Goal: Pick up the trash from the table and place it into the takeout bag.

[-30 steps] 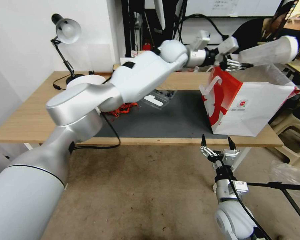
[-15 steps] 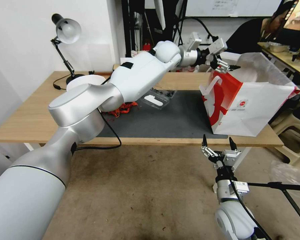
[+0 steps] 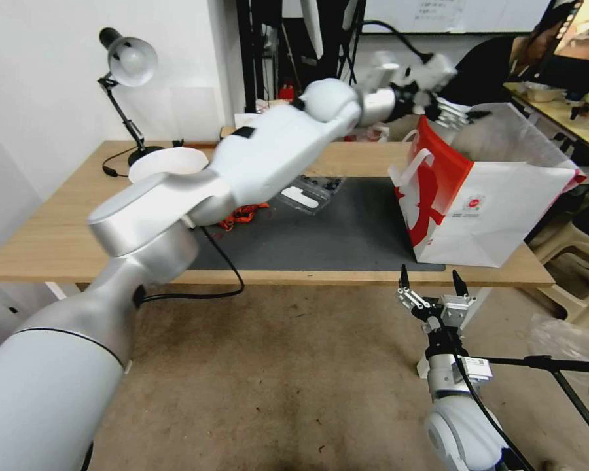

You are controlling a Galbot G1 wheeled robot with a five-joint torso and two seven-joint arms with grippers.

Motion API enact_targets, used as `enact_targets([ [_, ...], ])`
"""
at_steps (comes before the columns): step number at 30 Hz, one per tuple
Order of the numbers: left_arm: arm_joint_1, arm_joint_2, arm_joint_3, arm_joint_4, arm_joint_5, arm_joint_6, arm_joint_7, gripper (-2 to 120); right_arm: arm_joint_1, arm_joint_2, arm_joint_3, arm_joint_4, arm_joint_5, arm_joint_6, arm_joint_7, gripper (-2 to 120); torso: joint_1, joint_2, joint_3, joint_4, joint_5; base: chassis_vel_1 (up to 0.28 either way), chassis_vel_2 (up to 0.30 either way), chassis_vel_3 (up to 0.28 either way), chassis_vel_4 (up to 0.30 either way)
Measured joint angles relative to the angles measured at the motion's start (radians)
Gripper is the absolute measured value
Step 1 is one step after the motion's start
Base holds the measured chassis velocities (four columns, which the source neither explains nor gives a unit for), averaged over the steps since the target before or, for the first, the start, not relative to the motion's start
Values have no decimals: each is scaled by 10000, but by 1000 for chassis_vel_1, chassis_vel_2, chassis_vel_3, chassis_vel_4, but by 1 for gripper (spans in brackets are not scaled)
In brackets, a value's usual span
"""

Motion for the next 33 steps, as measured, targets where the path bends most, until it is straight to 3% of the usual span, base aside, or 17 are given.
enact_targets([
  [2, 294, 546, -192, -432, -330, 111, -481, 100, -2, 4, -12, 3, -16, -13, 4, 100, 0, 0, 0, 0, -2, 0, 0, 0, 0],
  [8, 721, 1299, -398, -1257, -764, 305, -1318, 100, 3, -2, -37, 42, -36, -65, 16, 100, 0, 0, 0, -8, 1, 0, 0, 0, 0],
  [11, 1101, 1810, -560, -1885, -909, 444, -2162, 100, 3, -17, -42, 53, -45, -83, 21, 100, -1, 0, 0, -6, 1, 0, 0, 0, 0],
  [12, 1101, 1810, -560, -1885, -909, 444, -2162, 100, 3, -17, -42, 53, -45, -83, 21, 100, -1, 0, 0, -6, 1, 0, 0, 0, 0],
  [13, 1314, 2065, -624, -2205, -979, 534, -2722, 100, -4, -21, -47, 57, -49, -86, 23, 100, -1, 0, 0, -6, 1, 0, 0, 0, 0],
  [17, 1795, 2597, -872, -2814, -1055, 664, -3406, 100, -8, -12, -70, 58, -69, -91, 24, 100, -1, 0, 0, -8, 3, 0, 0, 0, 0],
  [23, 2271, 3166, -1170, -3281, -1069, 668, -3596, 100, -5, 1, -111, 53, -106, -101, 25, 100, 0, 0, 0, -7, 1, 0, 0, 0, 0],
  [27, 3284, 4148, -1926, -4084, -945, 672, -4045, 100, -5, 10, -156, 26, -139, -127, 38, 100, 0, 0, 0, -8, 1, 0, 0, 0, 0],
  [31, 3775, 4544, -2362, -4409, -880, 689, -4163, 100, -9, -6, -160, 26, -143, -147, 48, 100, 0, 0, 0, -6, 2, 0, 0, 0, 0],
  [33, 4436, 4986, -3048, -4901, -722, 790, -4335, 100, -11, -28, -160, 21, -145, -154, 55, 100, -1, -1, 0, -4, 2, 0, 0, 0, 0],
])
